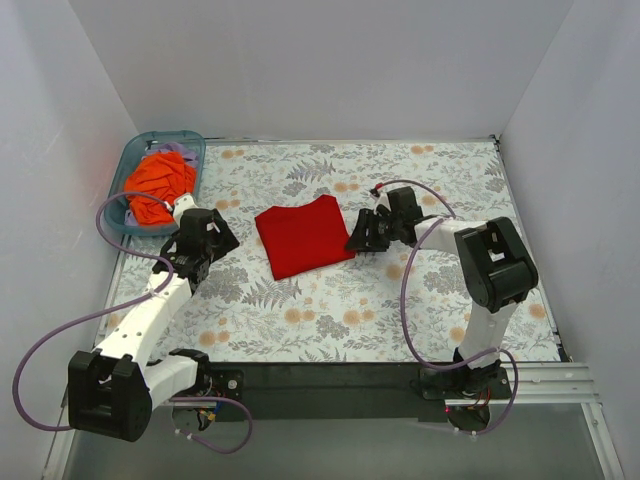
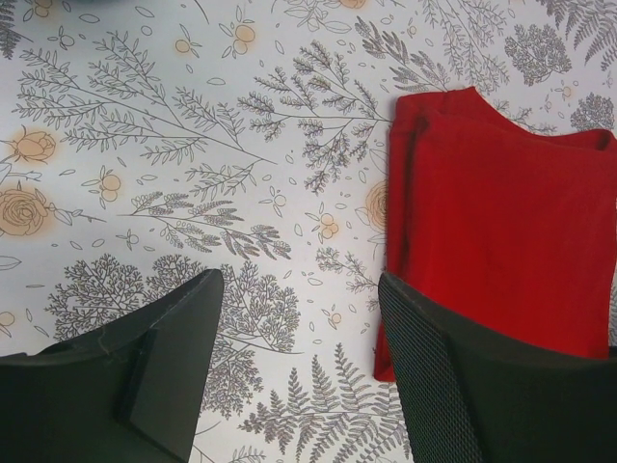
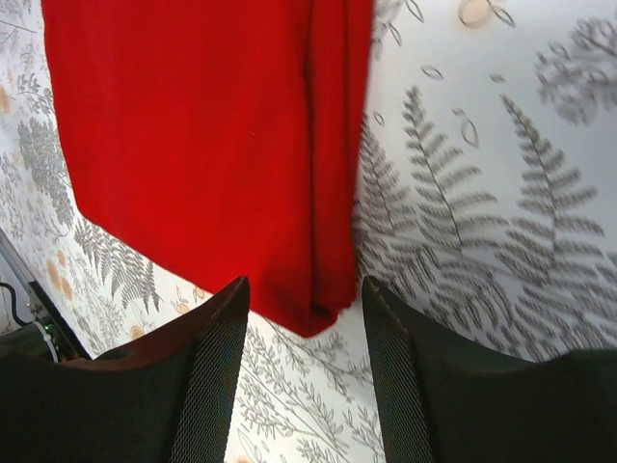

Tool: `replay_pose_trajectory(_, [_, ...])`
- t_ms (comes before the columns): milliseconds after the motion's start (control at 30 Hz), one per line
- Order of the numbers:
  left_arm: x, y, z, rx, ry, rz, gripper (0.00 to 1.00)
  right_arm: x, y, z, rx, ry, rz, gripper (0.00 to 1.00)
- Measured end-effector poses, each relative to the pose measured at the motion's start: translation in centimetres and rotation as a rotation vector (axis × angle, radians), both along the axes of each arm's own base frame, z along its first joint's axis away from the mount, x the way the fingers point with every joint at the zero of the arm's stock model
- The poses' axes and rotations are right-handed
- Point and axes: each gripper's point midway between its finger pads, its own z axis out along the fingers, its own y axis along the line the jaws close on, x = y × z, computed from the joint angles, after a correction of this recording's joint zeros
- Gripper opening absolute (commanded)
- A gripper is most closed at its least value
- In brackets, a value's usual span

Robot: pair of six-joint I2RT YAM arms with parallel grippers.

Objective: Fold and stack the t-shirts
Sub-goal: Neatly place the folded tshirt to the corner

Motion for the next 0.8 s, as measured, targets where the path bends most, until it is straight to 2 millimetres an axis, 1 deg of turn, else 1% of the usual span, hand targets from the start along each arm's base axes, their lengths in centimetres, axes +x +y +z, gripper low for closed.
replay_pose_trajectory(100, [0.0, 0.0, 0.0, -0.002, 0.0, 0.0, 0.64, 0.6, 1.2, -0.1, 0.011, -0.014, 0.028, 0.52])
replay_pose_trajectory(200, [0.0, 0.0, 0.0, -0.003, 0.0, 0.0, 0.63, 0.5, 2.0, -0.3, 0.018, -0.016, 0.051, 0.42])
replay_pose_trajectory(233, [0.0, 0.0, 0.0, -0.003, 0.0, 0.0, 0.63, 0.5, 2.2, -0.5, 0.02, -0.016, 0.059, 0.32])
replay_pose_trajectory(300, [0.0, -0.1, -0.2, -0.003, 0.006, -0.002, 0.63, 0.3, 2.3, -0.9, 0.015, -0.016, 0.07, 0.2])
replay_pose_trajectory(333, [0.0, -0.1, -0.2, -0.003, 0.009, -0.002, 0.63, 0.3, 2.3, -1.0, 0.011, -0.016, 0.075, 0.06])
replay_pose_trajectory(367, [0.0, -0.1, -0.3, -0.003, 0.012, -0.002, 0.63, 0.4, 2.2, -1.1, 0.006, -0.022, 0.079, 0.01])
replay_pose_trajectory(533, [0.0, -0.1, -0.7, -0.001, 0.024, -0.003, 0.63, 1.3, 1.2, -1.2, -0.033, -0.046, 0.075, 0.01])
replay_pose_trajectory(600, [0.0, -0.1, -0.9, 0.0, 0.03, -0.004, 0.63, 2.4, -0.1, -1.2, -0.062, -0.065, 0.056, 0.01])
replay_pose_trajectory(667, [0.0, -0.1, -1.1, 0.001, 0.037, -0.004, 0.63, 4.3, -2.3, -1.2, -0.1, -0.088, 0.019, 0.01])
replay_pose_trajectory(800, [0.0, -0.1, -1.8, 0.006, 0.06, -0.005, 0.62, 9.3, -8.8, -0.9, -0.215, -0.148, -0.089, 0.01])
